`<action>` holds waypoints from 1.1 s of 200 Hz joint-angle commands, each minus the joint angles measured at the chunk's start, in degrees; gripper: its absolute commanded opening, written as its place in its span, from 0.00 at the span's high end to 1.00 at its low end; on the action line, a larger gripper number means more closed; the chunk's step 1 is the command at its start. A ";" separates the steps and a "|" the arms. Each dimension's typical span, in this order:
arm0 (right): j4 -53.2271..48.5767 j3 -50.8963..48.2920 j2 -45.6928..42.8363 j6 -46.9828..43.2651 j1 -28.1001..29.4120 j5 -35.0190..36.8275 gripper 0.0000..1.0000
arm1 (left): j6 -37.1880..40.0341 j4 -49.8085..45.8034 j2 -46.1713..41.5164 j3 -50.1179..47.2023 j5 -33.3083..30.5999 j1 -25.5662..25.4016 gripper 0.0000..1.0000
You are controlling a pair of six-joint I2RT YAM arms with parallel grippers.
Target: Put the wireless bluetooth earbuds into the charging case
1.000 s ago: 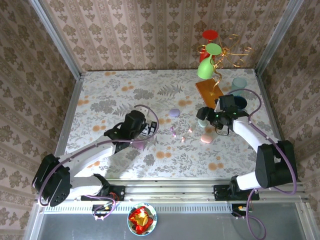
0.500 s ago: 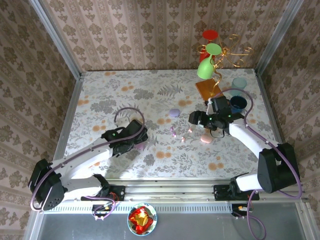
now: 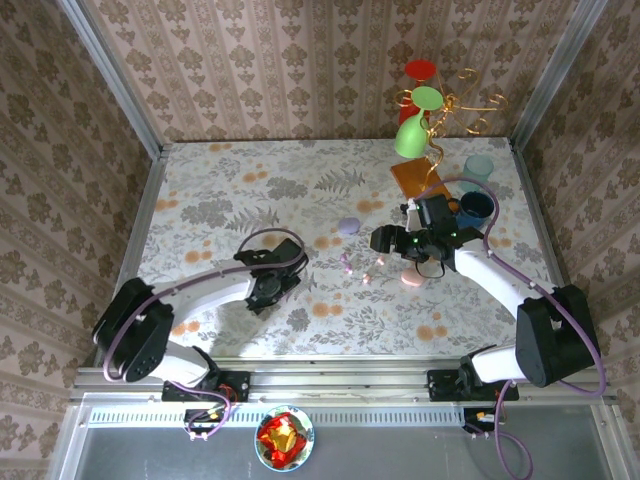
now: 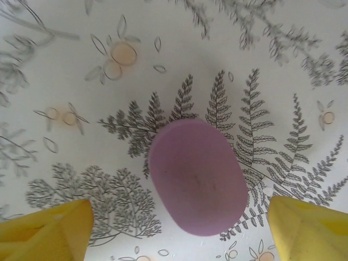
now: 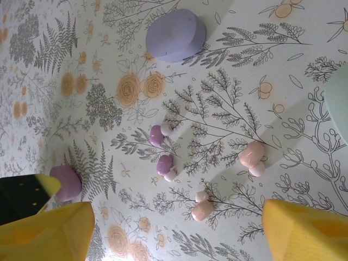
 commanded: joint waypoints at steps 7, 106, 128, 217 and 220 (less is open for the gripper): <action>-0.25 0.07 0.49 -2.64 0.23 -1.27 0.19 | -4.29 2.14 3.47 2.66 4.18 0.94 0.22; 0.84 0.71 5.02 -2.54 0.18 -2.67 0.19 | -6.05 9.68 4.24 -1.80 7.12 4.05 0.41; 0.98 1.06 5.41 -2.45 0.19 -2.76 0.19 | -6.16 9.84 4.47 -2.56 7.08 4.29 0.45; 0.21 2.26 2.64 -0.79 0.13 -3.59 0.19 | 24.23 9.62 3.98 3.14 4.92 4.02 0.72; 0.03 2.41 2.44 -0.73 0.14 -3.63 0.20 | 26.16 9.66 4.10 3.55 5.14 4.07 0.72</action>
